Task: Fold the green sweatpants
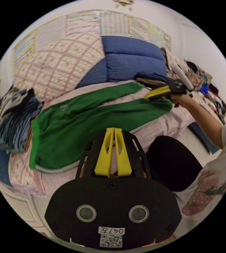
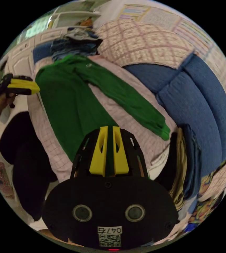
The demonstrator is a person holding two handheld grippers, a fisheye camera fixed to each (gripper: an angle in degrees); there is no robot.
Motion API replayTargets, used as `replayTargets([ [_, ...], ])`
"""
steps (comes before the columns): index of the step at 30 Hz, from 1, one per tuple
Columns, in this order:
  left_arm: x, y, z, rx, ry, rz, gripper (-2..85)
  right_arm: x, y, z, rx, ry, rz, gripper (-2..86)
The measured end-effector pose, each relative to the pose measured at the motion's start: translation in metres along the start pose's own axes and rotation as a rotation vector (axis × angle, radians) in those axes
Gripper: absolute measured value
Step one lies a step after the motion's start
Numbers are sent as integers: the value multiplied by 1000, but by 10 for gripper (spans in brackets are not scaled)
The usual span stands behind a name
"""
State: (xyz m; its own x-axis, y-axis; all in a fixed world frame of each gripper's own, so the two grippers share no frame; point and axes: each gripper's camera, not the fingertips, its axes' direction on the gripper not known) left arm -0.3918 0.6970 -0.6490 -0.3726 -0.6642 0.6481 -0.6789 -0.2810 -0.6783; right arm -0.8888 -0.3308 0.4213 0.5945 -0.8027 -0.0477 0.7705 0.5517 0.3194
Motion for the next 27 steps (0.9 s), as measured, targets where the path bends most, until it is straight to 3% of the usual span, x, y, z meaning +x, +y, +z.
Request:
replayTargets([
  [5,-35,-16,49,-133,56,24,-8,0,-28,12,-41,4,19,9],
  [12,-128,8,43,-108,141,-46,-8,17,-40,-12,59,47,132,-1],
  [15,-153,9,40,-112,134,-36,-9,14,-49,14,-57,-9,83,1],
  [17,-167,8,38,-119,130,-23,-9,15,-48,5,-31,6,90,5],
  [22,-206,0,20,-132,103,26,-8,80,21,-73,177,11,384,25],
  [27,-191,-45,-8,-37,212,148,-8,103,86,-97,169,-27,428,7],
])
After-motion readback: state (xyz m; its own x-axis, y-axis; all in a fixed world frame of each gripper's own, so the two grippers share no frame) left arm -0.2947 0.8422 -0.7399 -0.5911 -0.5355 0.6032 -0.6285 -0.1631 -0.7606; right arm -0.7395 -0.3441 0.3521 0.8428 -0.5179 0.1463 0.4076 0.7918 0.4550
